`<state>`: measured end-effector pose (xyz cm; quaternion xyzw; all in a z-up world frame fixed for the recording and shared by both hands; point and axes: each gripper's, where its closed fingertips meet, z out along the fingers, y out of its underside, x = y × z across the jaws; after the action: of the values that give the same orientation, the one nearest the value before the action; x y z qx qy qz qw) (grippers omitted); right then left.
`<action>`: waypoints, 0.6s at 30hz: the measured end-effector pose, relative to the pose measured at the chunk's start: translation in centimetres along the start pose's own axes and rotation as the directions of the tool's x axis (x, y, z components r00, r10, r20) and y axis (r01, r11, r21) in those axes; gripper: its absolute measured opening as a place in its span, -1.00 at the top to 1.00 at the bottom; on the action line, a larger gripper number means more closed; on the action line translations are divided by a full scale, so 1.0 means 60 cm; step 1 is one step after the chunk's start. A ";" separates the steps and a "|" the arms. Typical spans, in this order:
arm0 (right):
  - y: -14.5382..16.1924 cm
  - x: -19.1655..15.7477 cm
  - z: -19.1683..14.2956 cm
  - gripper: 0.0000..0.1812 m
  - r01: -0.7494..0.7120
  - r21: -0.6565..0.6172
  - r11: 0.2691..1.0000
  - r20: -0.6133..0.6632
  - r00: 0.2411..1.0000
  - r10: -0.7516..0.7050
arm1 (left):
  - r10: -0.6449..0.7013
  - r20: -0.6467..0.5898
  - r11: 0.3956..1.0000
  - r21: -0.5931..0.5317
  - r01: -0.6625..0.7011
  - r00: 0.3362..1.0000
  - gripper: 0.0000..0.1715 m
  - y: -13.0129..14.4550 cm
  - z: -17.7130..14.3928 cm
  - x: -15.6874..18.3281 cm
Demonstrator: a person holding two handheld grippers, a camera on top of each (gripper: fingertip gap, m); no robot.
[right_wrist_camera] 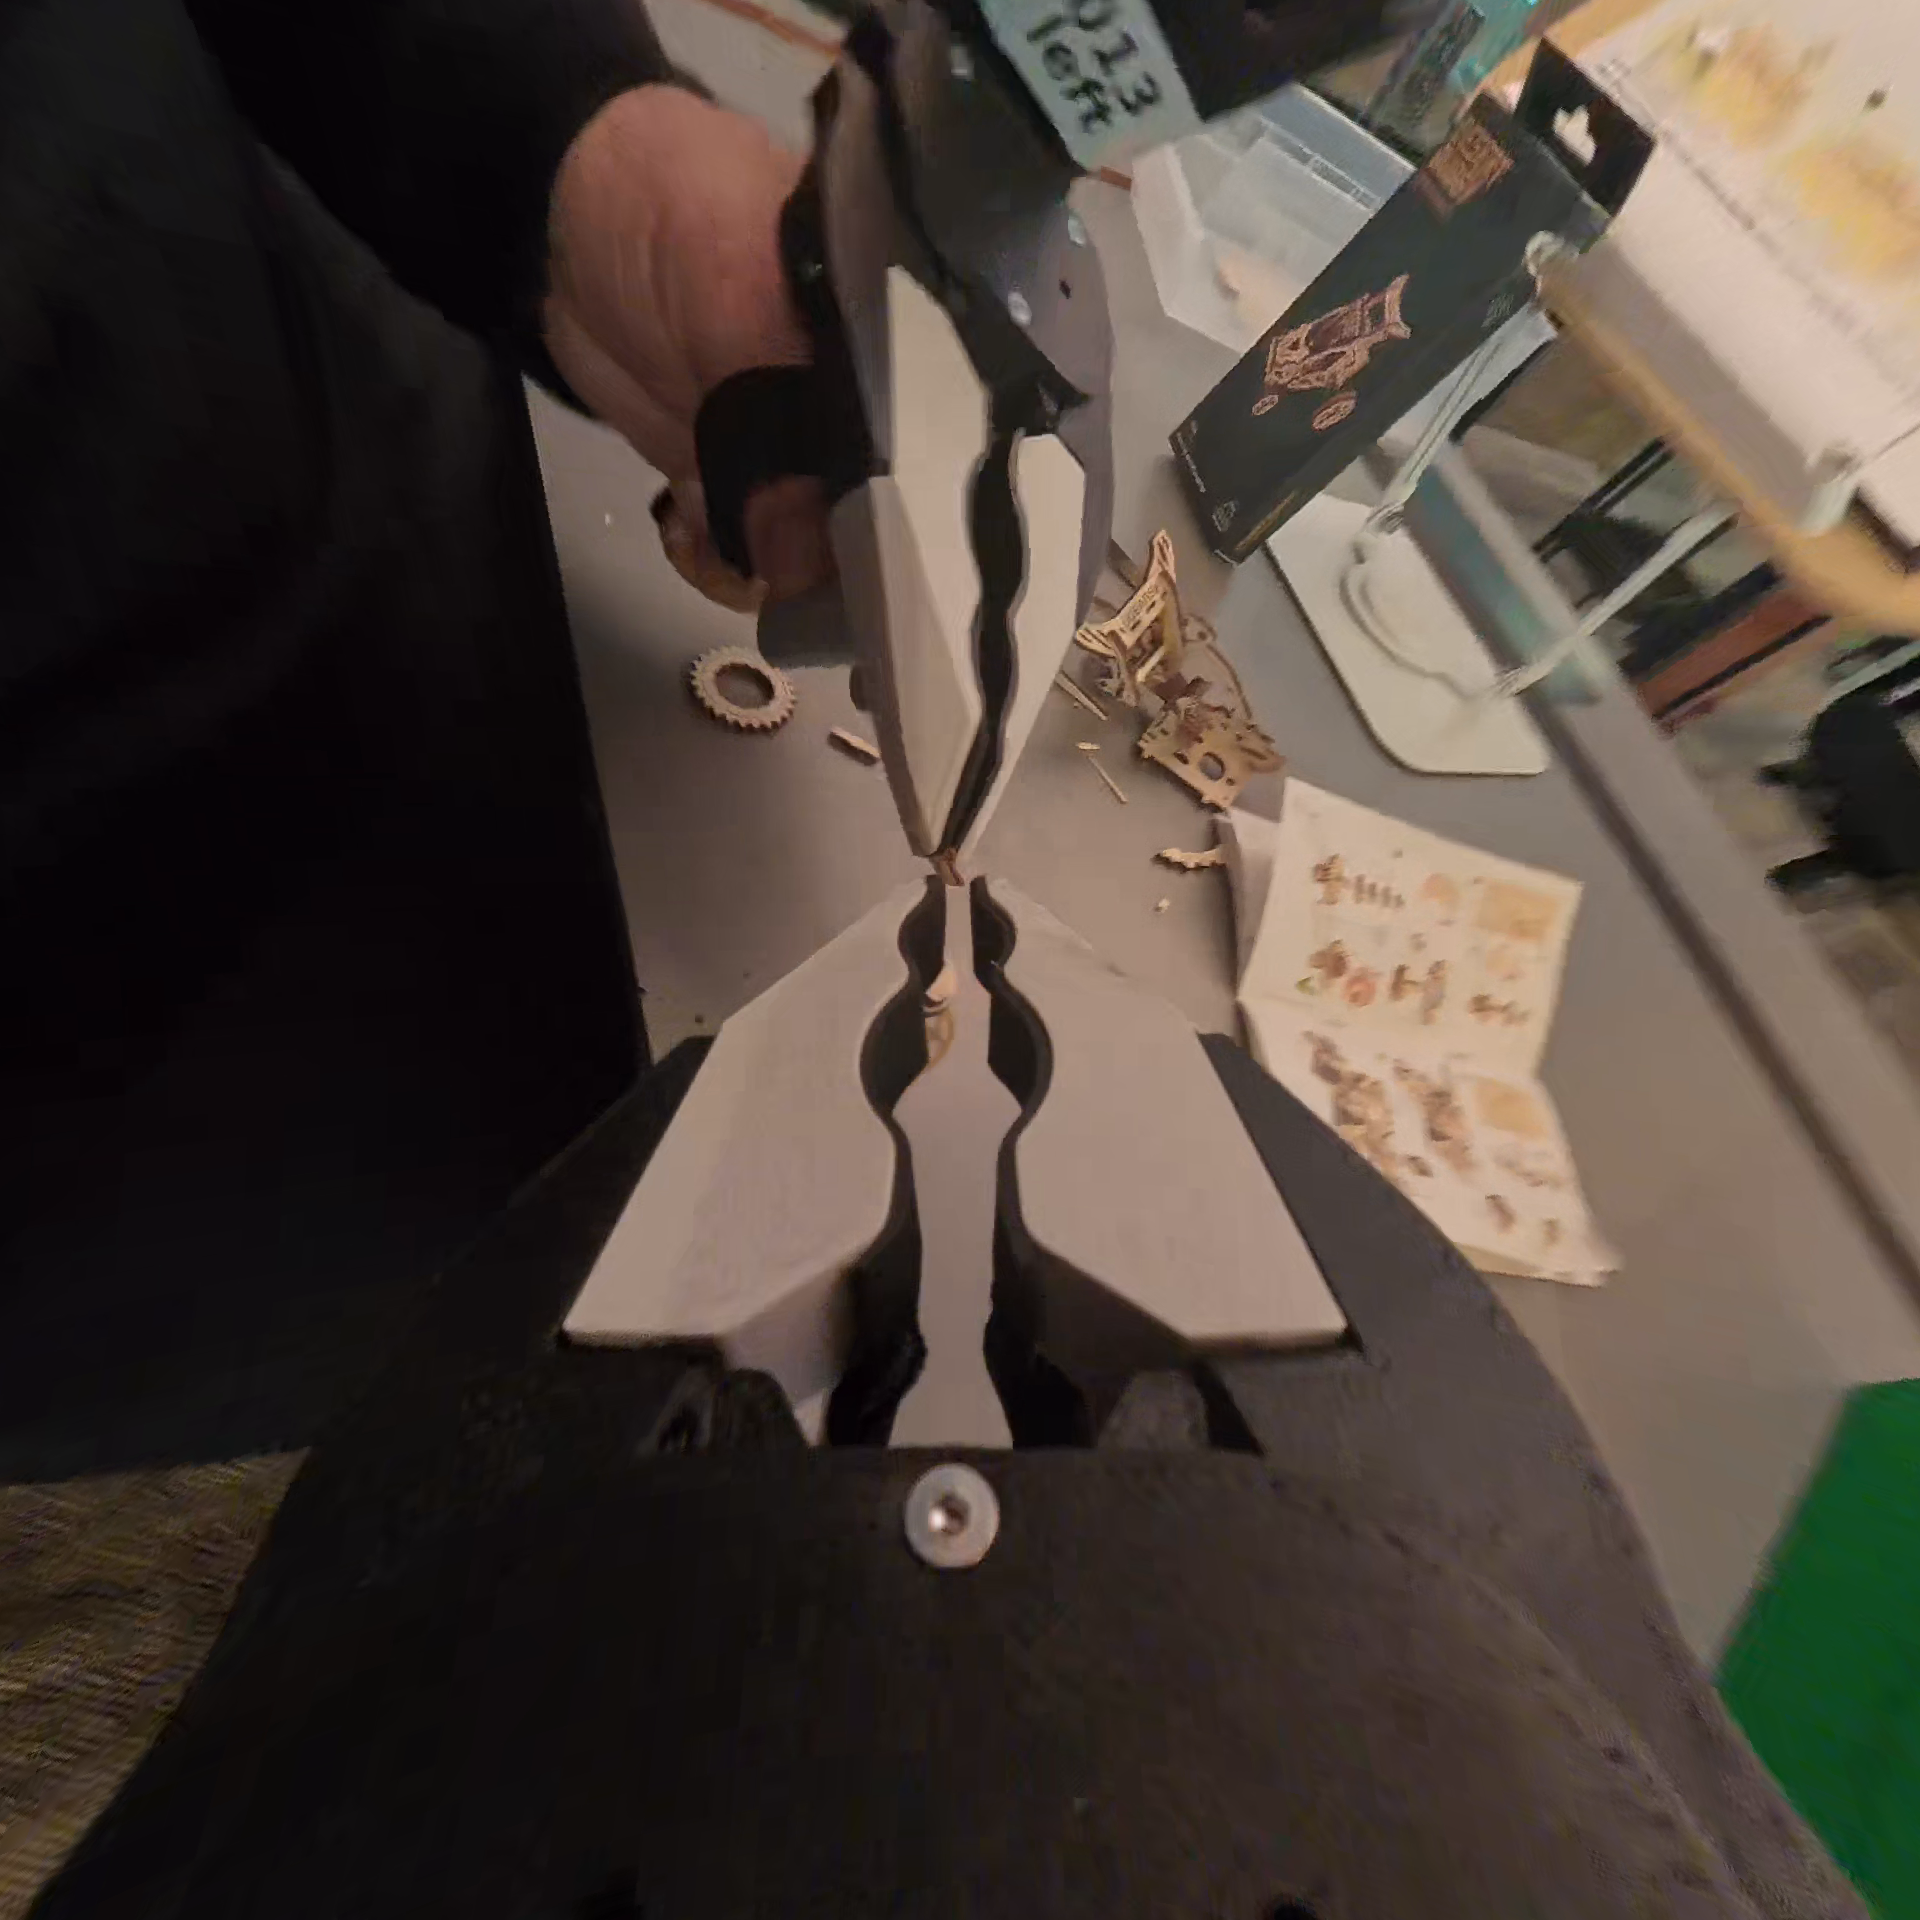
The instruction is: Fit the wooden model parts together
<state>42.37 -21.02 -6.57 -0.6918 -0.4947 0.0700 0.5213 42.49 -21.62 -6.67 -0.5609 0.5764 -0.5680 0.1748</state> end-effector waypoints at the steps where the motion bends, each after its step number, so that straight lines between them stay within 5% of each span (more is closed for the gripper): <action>1: 0.001 0.001 0.001 1.00 0.054 -0.026 0.998 -0.022 0.998 -0.055 | -0.047 -0.027 0.999 0.006 0.047 0.999 0.99 -0.001 0.000 0.002; 11: -0.003 -0.009 0.007 1.00 0.222 -0.105 0.970 -0.039 0.973 -0.227 | -0.256 -0.160 0.966 -0.004 0.259 0.953 0.98 0.001 -0.002 0.009; 18: 0.009 -0.013 0.011 1.00 0.144 -0.101 0.984 0.006 0.990 -0.144 | -0.291 -0.137 0.955 0.015 0.296 0.947 0.89 0.008 0.001 -0.006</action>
<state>41.92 -21.19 -7.63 -0.6798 -0.5460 0.0066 0.4896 42.43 -21.47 -7.22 -0.5980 0.4868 -0.6340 0.0595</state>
